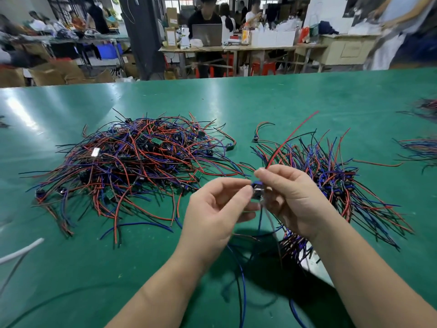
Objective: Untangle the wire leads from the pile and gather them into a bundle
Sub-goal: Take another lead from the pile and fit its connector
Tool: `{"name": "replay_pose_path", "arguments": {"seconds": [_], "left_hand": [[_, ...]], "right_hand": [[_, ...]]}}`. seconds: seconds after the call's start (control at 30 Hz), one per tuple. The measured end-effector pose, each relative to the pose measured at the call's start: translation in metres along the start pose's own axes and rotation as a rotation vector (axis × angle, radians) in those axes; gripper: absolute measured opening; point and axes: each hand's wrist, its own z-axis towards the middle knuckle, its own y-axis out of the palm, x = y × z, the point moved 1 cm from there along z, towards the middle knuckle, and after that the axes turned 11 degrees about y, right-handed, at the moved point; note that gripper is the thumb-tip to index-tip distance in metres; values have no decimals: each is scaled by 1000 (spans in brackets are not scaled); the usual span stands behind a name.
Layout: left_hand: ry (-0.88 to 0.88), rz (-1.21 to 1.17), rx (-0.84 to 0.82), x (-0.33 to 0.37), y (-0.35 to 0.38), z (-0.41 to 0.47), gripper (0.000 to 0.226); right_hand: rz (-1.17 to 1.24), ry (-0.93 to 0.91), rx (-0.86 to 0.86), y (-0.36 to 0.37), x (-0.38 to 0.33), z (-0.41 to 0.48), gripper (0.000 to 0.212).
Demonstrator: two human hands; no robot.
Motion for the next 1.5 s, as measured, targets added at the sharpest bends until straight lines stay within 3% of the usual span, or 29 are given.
{"name": "replay_pose_path", "arguments": {"seconds": [0.07,0.17,0.4,0.53,0.63,0.7,0.8,0.93,1.0,1.13,1.27,1.37,1.5], "left_hand": [[-129,-49,36,-4,3,-1,30],[-271,-39,37,-8,1,0,33],[-466,176,-326,-11,-4,-5,20],[-482,260,-369,-7,-14,-2,23],[-419,255,-197,-5,-21,4,22],[-350,179,12,-5,-26,11,25],[-272,36,262,-4,-30,18,35],[-228,-7,336,-7,-32,18,36],[-253,34,230,-9,-28,17,32],[-296,65,73,-10,-22,16,46],[-301,22,50,-4,-26,20,45],[-318,-71,20,-3,-23,18,33],[-300,22,134,-5,-28,21,31]], "right_hand": [[-179,4,22,2,4,-1,14],[-290,-43,112,3,5,0,15],[153,-145,343,-23,-26,-1,9],[292,-184,372,-27,-23,2,24],[353,-250,460,-32,-29,2,21],[186,-271,467,-28,-26,3,18],[-324,-388,486,-12,-8,1,18],[-727,-528,241,9,11,-7,19],[-789,-447,129,14,20,-8,25],[-790,-430,192,11,18,-8,9],[-685,-466,203,3,4,-8,16],[-779,-396,130,5,8,-6,17],[-736,-402,291,-1,4,-3,24]]}}
